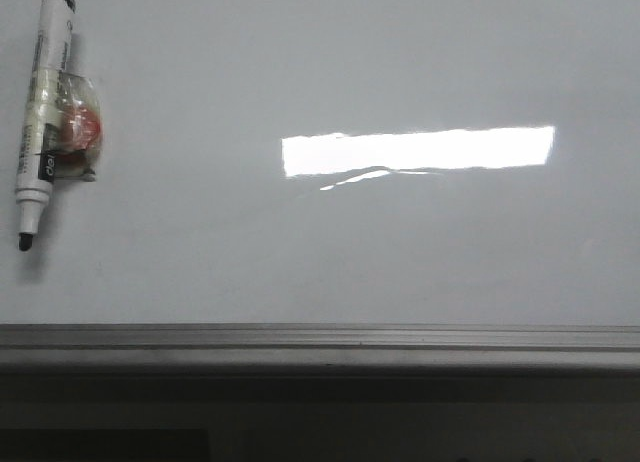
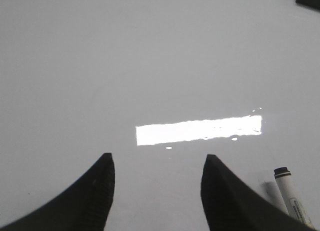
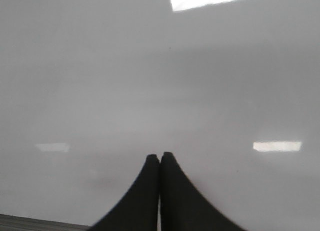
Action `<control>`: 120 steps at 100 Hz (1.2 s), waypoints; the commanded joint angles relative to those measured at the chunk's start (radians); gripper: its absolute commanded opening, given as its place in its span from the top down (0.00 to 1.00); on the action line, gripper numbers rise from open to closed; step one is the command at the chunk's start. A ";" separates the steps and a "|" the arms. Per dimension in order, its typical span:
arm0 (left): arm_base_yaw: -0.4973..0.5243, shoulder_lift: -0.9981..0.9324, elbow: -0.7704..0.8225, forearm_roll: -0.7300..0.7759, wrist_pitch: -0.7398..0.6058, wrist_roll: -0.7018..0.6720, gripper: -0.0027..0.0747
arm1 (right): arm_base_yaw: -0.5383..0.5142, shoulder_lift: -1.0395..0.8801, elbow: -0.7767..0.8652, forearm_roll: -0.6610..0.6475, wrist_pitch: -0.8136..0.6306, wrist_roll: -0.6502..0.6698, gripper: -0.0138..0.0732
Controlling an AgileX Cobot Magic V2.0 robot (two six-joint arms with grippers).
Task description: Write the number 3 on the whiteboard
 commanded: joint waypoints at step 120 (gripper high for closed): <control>-0.596 0.763 -0.029 -0.324 -0.299 0.003 0.47 | -0.008 0.018 -0.036 0.004 -0.089 -0.005 0.92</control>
